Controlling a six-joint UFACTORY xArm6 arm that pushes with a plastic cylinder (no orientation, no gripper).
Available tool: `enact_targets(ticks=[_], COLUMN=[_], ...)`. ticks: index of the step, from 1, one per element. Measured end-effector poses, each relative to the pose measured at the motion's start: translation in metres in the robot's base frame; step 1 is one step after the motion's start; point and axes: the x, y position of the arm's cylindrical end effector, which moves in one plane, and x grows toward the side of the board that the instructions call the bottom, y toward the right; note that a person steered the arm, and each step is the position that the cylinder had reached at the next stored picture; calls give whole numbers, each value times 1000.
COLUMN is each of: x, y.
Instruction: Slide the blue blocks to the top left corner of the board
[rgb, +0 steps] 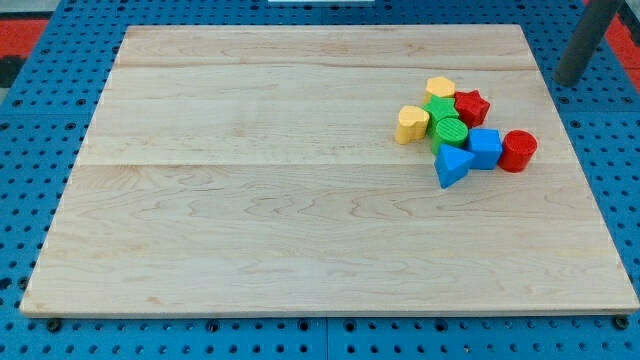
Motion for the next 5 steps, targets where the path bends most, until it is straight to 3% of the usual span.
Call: enact_targets(ticks=[2,5], x=[70,134], y=[-87,-163])
